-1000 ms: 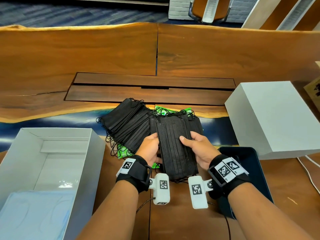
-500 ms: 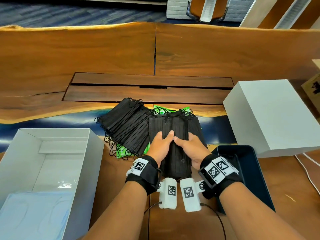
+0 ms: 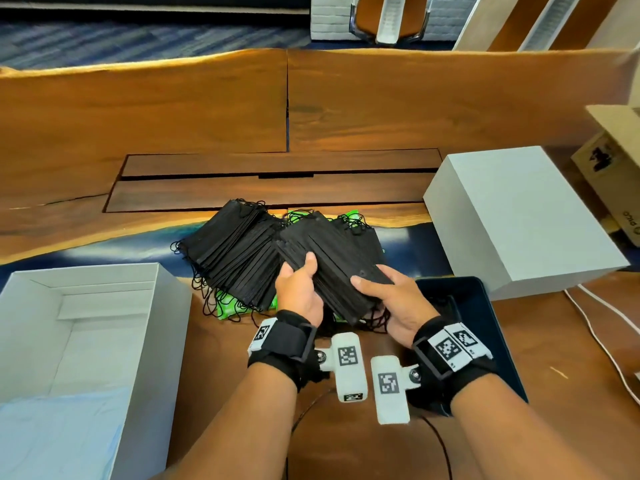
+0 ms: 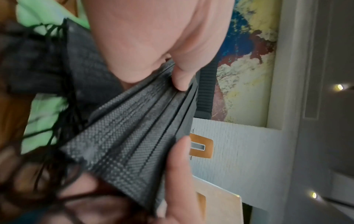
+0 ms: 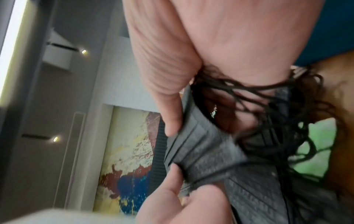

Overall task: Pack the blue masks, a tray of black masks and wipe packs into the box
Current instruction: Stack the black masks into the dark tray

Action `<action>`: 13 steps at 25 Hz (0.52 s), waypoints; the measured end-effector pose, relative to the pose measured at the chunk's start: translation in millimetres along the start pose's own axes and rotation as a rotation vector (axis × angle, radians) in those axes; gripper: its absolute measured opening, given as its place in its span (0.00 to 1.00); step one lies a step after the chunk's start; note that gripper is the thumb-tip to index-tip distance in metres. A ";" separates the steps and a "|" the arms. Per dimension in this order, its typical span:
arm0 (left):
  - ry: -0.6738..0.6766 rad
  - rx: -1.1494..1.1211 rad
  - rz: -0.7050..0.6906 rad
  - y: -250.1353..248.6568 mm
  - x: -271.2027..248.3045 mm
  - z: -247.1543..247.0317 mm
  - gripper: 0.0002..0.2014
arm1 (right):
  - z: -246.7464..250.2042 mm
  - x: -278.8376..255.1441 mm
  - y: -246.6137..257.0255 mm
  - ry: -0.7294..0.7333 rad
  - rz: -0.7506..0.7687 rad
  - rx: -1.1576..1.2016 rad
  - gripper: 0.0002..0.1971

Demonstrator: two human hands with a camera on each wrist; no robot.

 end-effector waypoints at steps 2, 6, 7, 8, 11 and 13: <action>0.035 -0.082 0.032 6.0 -7.5 -8.0 0.17 | 12.9 1.7 -4.6 -0.044 0.010 0.226 0.21; 0.125 -0.178 0.076 9.9 -14.0 -11.1 0.23 | 11.2 1.8 -7.7 -0.003 -0.015 0.349 0.26; 0.162 -0.150 0.091 9.4 -19.1 -15.4 0.24 | 7.1 0.9 -8.1 -0.002 -0.031 0.296 0.23; 0.201 -0.115 0.105 7.8 -23.6 -19.4 0.24 | 4.9 -0.6 -6.3 -0.008 -0.038 0.230 0.21; 0.295 0.034 0.146 -20.1 -25.3 -13.0 0.25 | 20.4 -7.4 17.9 -0.069 0.001 0.044 0.21; 0.330 0.195 0.155 -43.9 -19.4 1.0 0.21 | 30.3 -11.6 33.4 -0.045 -0.008 -0.077 0.21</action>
Point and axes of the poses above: each hand's wrist, its own x-axis towards the middle knuckle, its own z-axis out of the back of the hand, y = z × x, the point moved 10 cm from there along x, towards the middle knuckle, and after that the axes turned 8 degrees about -z, right-handed, at the moved point
